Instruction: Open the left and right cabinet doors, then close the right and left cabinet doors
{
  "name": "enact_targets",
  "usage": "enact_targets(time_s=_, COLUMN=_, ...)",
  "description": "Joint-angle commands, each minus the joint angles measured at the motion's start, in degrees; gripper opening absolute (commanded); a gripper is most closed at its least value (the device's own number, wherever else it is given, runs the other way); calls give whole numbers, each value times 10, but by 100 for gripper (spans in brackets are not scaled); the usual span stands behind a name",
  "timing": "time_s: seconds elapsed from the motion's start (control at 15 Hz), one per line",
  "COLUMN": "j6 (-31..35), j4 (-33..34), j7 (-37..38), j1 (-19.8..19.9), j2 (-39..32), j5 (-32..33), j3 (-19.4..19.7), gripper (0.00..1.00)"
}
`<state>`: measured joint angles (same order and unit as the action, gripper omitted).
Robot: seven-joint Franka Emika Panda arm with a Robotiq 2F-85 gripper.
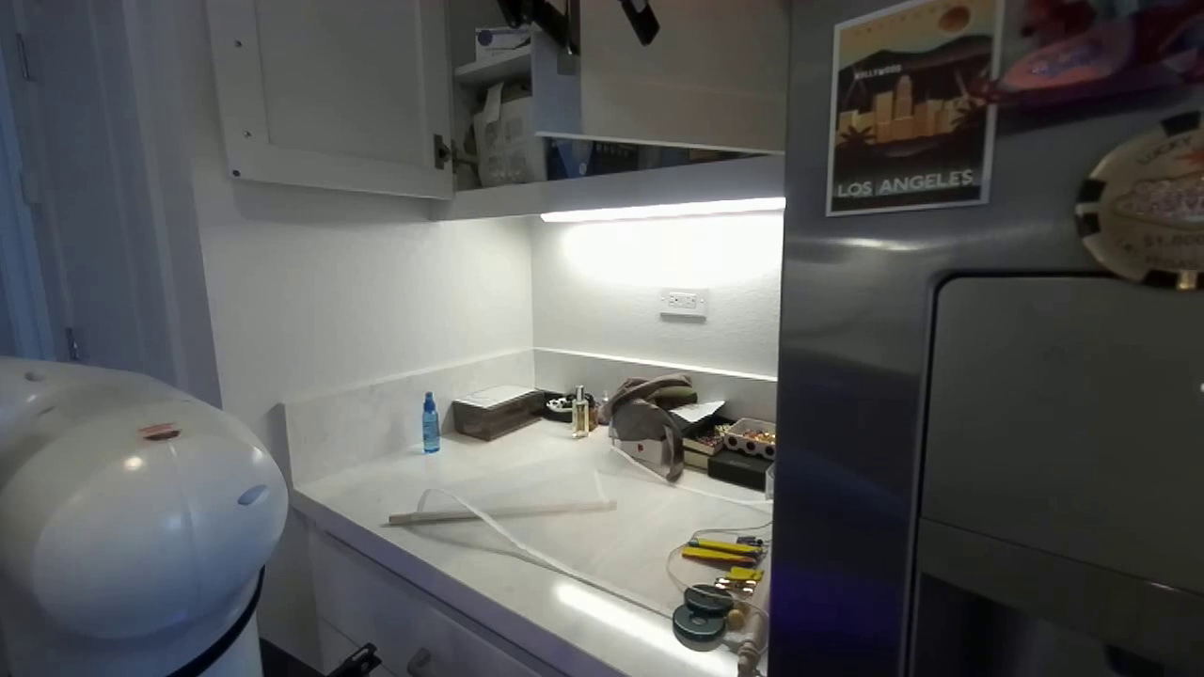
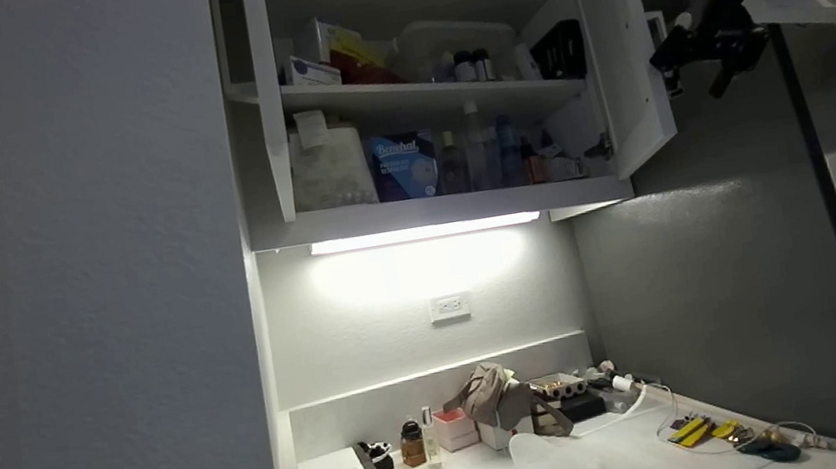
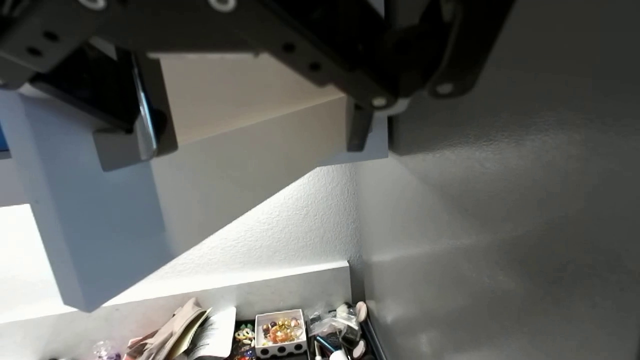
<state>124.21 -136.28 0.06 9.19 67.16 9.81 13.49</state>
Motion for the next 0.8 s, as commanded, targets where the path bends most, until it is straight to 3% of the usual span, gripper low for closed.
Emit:
enact_targets(time_s=0.0, j6=-53, j4=-26, j7=-16, j1=26, j2=-5, j5=5, j3=2, gripper=100)
enact_targets(time_s=0.53, j6=-78, j4=-15, j7=-15, j1=20, j2=1, j5=-1, j3=-4, gripper=100)
enact_targets(time_s=0.6, j6=-81, j4=-13, j7=-15, j1=19, j2=0, j5=-1, j3=-4, gripper=96)
enact_targets(time_s=0.67, j6=-84, j4=-11, j7=-15, j1=18, j2=0, j5=-2, j3=-4, gripper=81)
enact_targets(time_s=0.73, j6=-88, j4=-9, j7=-15, j1=17, j2=0, j5=-3, j3=-5, gripper=81)
